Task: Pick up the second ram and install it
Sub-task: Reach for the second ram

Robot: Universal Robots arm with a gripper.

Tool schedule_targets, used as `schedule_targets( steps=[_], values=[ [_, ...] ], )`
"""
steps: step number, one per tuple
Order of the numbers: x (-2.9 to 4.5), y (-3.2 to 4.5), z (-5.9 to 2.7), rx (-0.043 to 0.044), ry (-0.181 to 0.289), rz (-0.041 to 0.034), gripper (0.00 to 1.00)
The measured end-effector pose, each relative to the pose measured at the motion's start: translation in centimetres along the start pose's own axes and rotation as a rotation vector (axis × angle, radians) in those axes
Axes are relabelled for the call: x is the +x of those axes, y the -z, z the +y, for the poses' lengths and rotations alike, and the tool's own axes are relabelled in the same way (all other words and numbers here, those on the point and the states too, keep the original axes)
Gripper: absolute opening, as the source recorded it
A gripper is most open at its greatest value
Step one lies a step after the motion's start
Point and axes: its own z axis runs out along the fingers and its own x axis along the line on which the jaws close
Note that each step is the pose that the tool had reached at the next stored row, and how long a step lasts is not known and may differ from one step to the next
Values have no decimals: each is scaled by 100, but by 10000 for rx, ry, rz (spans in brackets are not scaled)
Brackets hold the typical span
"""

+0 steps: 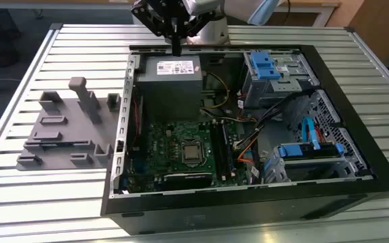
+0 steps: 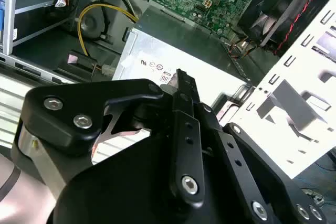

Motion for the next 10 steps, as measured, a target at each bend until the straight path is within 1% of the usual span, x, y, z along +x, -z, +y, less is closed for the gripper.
schedule_targets(
  steps=[10],
  values=[
    [14,0,-1,0,0,0,11]
  ],
)
